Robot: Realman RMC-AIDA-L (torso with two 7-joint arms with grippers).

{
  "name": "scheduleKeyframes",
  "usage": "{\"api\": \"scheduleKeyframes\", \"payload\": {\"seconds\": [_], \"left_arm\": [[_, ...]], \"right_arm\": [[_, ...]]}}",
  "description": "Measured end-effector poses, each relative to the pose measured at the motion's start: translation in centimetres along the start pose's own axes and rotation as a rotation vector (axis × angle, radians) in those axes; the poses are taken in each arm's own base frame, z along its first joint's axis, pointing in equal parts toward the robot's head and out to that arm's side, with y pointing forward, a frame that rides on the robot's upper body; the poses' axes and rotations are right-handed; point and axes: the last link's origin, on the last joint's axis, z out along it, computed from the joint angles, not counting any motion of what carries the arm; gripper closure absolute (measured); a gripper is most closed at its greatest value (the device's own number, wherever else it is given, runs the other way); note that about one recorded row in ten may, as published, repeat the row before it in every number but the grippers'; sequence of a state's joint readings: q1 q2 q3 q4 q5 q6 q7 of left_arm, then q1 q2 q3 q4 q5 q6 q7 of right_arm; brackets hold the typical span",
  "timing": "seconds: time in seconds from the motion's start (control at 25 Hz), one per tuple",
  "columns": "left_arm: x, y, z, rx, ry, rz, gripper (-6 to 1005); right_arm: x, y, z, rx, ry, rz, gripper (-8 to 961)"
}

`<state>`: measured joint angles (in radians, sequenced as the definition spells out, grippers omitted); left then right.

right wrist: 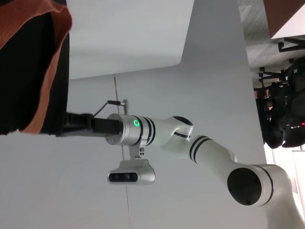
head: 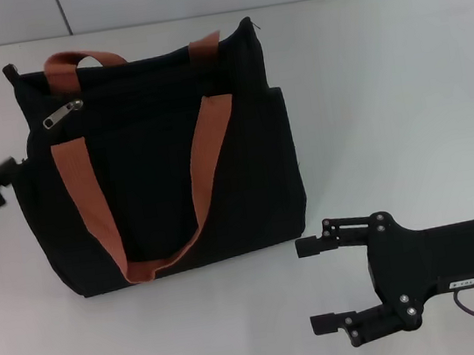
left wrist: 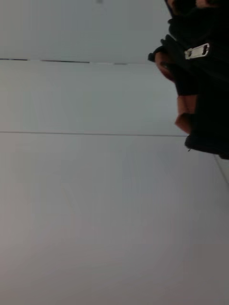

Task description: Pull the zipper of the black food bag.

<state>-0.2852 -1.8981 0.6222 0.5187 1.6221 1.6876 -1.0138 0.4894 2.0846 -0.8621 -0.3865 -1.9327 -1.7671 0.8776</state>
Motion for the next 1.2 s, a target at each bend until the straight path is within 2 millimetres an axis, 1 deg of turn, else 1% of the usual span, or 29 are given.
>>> {"api": "scheduleKeyframes", "payload": {"seconds": [0.04, 0.16, 0.24, 0.36, 0.6, 0.8, 0.96, 1.2], "left_arm": [[0.0, 0.0, 0.0, 0.0, 0.0, 0.0, 244], [-1.0, 0.2, 1.6, -0.039, -0.074, 0.005, 247], [-1.1, 0.2, 1.9, -0.041, -0.083, 0.006, 250], [-1.5, -0.2, 3.2, -0.011, -0.107, 0.032, 253], [-1.4, -0.4, 3.8, -0.002, -0.11, 0.075, 260], [-1.4, -0.1, 4.8, -0.05, -0.129, 0.093, 266], [-1.5, 0.1, 5.0, -0.058, -0.128, 0.093, 271], [-1.4, 0.2, 4.9, -0.058, -0.119, 0.09, 503]], "right_arm": [[0.0, 0.0, 0.0, 0.0, 0.0, 0.0, 134], [0.0, 0.0, 0.0, 0.0, 0.0, 0.004, 134], [0.0, 0.0, 0.0, 0.0, 0.0, 0.005, 134], [-0.1, 0.0, 0.0, 0.003, -0.004, 0.005, 134], [-0.7, 0.2, -0.2, -0.015, -0.044, 0.011, 133], [-0.9, 0.0, -0.4, 0.002, -0.059, 0.014, 133], [-0.9, 0.1, -0.3, 0.001, -0.062, 0.016, 133], [-1.0, -0.1, -0.3, 0.005, -0.067, 0.015, 134]]}}
